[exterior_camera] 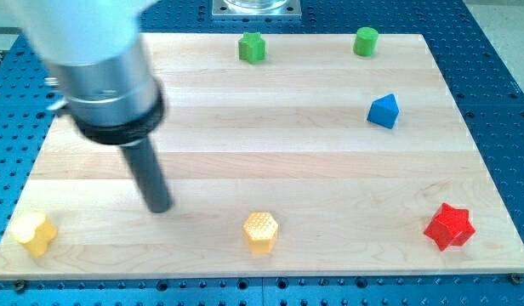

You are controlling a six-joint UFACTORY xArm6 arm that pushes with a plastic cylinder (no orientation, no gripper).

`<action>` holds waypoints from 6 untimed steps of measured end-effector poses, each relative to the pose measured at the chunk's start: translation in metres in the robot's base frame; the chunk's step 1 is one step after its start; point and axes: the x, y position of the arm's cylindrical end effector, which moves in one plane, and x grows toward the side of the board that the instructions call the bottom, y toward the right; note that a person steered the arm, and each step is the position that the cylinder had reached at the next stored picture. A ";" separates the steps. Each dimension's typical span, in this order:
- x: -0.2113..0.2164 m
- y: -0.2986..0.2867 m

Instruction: Place your arm in between red star and yellow hexagon

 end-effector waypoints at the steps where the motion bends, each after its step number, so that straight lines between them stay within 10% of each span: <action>1: 0.000 0.002; 6: 0.011 0.207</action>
